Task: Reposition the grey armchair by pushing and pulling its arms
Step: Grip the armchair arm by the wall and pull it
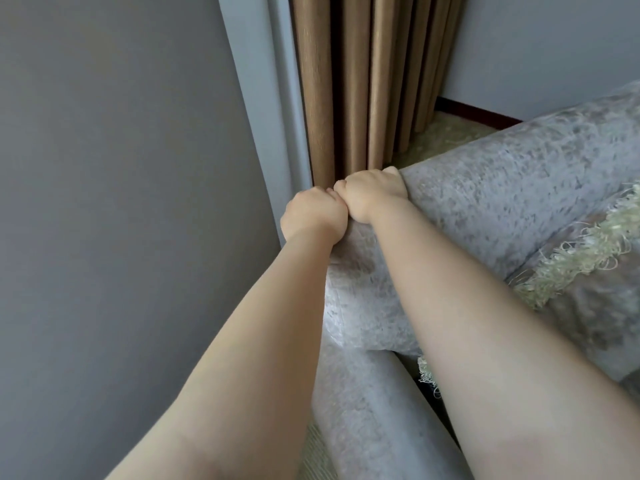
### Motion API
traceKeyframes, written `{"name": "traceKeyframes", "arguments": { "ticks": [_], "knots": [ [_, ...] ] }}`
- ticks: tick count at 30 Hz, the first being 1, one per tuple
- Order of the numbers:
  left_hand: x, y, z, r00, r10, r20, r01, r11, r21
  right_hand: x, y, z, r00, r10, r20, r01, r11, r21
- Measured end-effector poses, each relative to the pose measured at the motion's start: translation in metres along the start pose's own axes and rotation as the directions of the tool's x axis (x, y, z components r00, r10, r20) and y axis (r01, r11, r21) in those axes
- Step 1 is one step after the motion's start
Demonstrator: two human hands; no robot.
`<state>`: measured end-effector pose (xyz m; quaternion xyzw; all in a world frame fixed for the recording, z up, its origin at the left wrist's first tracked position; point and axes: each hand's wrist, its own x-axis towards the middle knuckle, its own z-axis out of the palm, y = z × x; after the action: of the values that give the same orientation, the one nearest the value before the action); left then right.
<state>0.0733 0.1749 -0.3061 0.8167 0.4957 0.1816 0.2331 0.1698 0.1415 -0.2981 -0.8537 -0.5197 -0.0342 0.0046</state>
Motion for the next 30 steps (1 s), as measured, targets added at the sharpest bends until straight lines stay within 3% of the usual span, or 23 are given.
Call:
{"name": "traceKeyframes", "arguments": {
  "ticks": [9, 18, 26, 30],
  "knots": [
    [-0.044, -0.012, -0.017, 0.998, -0.061, -0.018, 0.061, 0.998, -0.007, -0.043, -0.020, -0.006, 0.989, -0.139, -0.060, 0.136, 0.989, -0.056],
    [-0.091, -0.035, -0.035, 0.996, -0.086, -0.026, 0.086, 0.996, 0.004, -0.087, -0.049, -0.010, 0.981, -0.185, -0.056, 0.182, 0.982, -0.057],
    [-0.084, -0.043, -0.028, 0.995, -0.056, -0.086, 0.059, 0.998, 0.029, -0.081, -0.051, -0.005, 0.989, -0.130, -0.075, 0.127, 0.991, -0.046],
    [-0.080, -0.041, -0.020, 0.985, -0.056, -0.161, 0.071, 0.994, 0.088, -0.071, -0.051, 0.003, 0.990, 0.009, -0.139, 0.000, 0.998, 0.070]
  ]
}}
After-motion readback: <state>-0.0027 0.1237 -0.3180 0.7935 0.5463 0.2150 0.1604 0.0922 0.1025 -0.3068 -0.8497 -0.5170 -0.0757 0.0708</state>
